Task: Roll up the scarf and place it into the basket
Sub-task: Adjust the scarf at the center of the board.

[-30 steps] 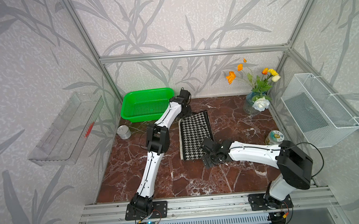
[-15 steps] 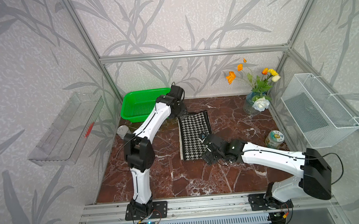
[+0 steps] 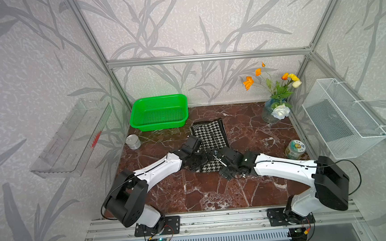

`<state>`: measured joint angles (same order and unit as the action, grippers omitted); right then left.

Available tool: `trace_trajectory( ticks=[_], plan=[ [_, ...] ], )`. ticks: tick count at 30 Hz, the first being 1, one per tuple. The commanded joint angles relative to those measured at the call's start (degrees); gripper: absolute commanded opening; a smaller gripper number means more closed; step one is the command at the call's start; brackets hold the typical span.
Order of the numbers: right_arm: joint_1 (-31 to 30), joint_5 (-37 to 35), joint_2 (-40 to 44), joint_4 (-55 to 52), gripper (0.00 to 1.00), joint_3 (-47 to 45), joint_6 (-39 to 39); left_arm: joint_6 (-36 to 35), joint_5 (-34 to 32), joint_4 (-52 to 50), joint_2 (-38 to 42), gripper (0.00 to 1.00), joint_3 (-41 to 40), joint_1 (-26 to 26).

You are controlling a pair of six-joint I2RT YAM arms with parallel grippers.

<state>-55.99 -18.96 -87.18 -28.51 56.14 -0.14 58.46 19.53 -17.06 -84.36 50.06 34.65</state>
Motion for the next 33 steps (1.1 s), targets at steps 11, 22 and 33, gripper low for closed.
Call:
trace_trajectory(
  ticks=[11, 22, 33],
  plan=[
    [-0.3, 0.9, -7.1, 1.3, 0.83, 0.0, -2.8, 0.7, -2.2, 5.2, -4.7, 0.99, -1.0, -5.4],
    [-0.3, -1.6, -15.2, 0.7, 0.73, 3.2, -4.5, -3.2, -1.0, 1.1, -3.8, 0.99, 1.2, -10.6],
    [0.1, 0.7, -23.5, -4.8, 0.22, 9.5, -3.9, -5.9, 2.3, -1.7, 0.8, 0.99, 2.1, -17.3]
  ],
)
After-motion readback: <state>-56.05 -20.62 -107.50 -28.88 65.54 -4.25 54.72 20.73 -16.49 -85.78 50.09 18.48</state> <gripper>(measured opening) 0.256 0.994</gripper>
